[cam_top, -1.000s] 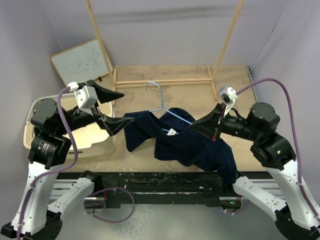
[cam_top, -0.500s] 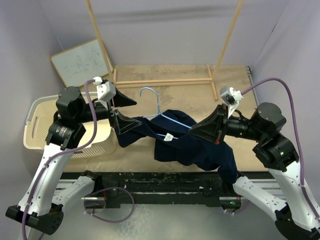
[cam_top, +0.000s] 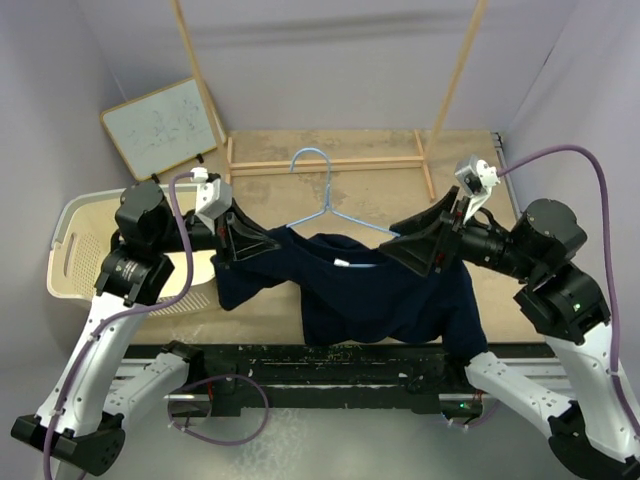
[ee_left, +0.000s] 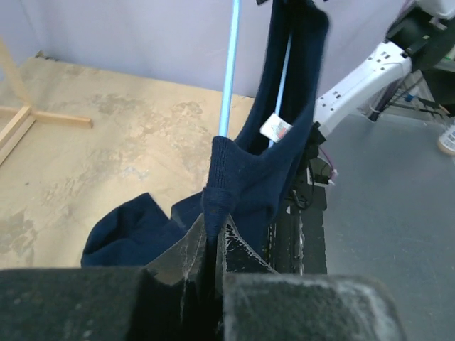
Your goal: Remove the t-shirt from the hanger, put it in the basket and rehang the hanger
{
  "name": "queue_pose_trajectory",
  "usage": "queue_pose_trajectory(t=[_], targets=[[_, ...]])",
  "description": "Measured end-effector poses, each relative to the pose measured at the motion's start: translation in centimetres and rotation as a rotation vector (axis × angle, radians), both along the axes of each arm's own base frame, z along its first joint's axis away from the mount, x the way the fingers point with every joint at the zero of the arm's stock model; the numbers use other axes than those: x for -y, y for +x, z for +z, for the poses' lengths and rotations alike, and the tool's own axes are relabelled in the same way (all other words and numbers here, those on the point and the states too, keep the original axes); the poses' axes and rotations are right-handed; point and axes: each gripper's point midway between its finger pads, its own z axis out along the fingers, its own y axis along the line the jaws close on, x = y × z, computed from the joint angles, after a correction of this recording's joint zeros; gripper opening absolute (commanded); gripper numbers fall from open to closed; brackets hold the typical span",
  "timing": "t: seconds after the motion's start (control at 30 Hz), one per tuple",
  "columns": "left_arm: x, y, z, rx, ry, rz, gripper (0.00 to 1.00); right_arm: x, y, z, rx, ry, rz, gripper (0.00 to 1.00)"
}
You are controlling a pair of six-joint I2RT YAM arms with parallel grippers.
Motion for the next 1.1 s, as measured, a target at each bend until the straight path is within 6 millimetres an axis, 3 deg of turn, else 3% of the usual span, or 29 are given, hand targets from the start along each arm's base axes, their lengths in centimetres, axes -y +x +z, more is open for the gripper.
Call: queue_pose_trajectory(t=[0.07,0.17,0.23,0.53,0.8,0.83,0.9,0.97,1.0,1.03,1.1], targets=[[-0.2,0.2,-0.1,-0.010,0.006,0.043,0.00,0.8,1.5,0.0,0.006,-0.026,-0.101,0.73],[-0.8,1.2,-0.6,-0.034,0.025,0.133,0.00,3.0,4.1,-1.0,-0.010,-0.086,-0.305,0.75],[-1.2,1.7,-0.6,-0.037,0.036,0.187,0.00,4.7,4.8,-2.0,-0.022,-0.126,-0.408,0.78],[-2.3,0.0,3.0,0.040,0.008,0.229,0.00,9.1,5.1,-5.0,0.011,-0.205,-0.613,0.96],[-2.6,-2.8,4.5,0.060,-0.005,0.169,0.00,9.4,5.1,-6.0,0.108,-0.275,-0.586,0.97],[-2.6,-3.1,4.6,0.062,-0.007,0.163,0.00,9.3,5.0,-5.8,0.129,-0.277,-0.572,0.95],[-2.6,-3.7,5.0,0.069,-0.010,0.144,0.00,8.8,4.9,-5.7,0.165,-0.279,-0.538,0.76],[-2.6,-4.1,5.2,0.073,-0.012,0.132,0.00,8.3,4.9,-5.7,0.188,-0.284,-0.504,0.42],[-2.6,-4.3,5.3,0.074,-0.012,0.128,0.00,8.0,5.0,-5.8,0.196,-0.287,-0.491,0.12],[-2.6,-4.4,5.4,0.073,-0.012,0.125,0.00,7.9,5.1,-5.9,0.201,-0.294,-0.483,0.00],[-2.7,-4.5,5.5,0.072,-0.010,0.126,0.00,7.7,5.7,-6.0,0.193,-0.300,-0.492,0.00]])
